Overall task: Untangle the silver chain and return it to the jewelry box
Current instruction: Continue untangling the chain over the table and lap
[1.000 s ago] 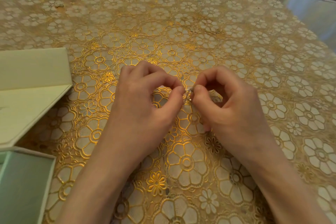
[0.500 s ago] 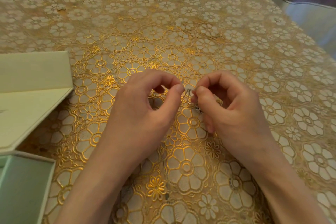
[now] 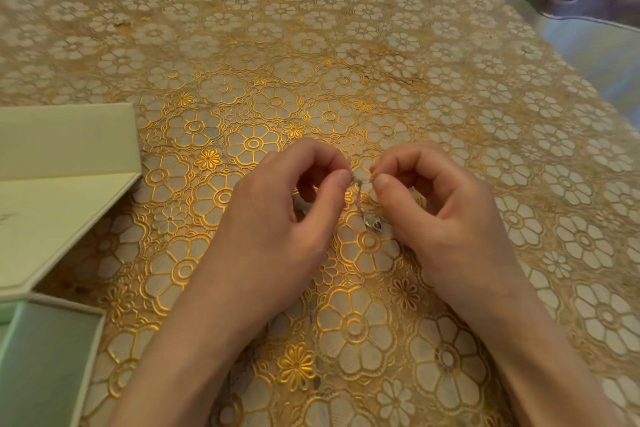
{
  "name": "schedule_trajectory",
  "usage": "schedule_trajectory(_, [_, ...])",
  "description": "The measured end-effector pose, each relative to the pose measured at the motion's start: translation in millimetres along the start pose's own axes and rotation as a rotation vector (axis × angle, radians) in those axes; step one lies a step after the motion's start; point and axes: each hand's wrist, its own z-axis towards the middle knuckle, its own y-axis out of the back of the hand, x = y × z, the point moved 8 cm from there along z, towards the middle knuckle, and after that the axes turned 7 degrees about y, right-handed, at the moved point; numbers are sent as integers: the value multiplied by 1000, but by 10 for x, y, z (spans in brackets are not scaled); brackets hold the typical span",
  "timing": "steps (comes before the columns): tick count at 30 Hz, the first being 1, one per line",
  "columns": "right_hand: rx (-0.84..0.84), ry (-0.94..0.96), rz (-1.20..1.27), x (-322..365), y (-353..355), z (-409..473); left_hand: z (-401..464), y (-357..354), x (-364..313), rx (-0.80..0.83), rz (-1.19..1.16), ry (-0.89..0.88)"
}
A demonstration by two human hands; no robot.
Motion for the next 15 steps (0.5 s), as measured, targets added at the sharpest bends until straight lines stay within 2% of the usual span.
schedule_trajectory(15, [8,-22,-47,-4,-7,-5,-14,1,0,6,91,-47])
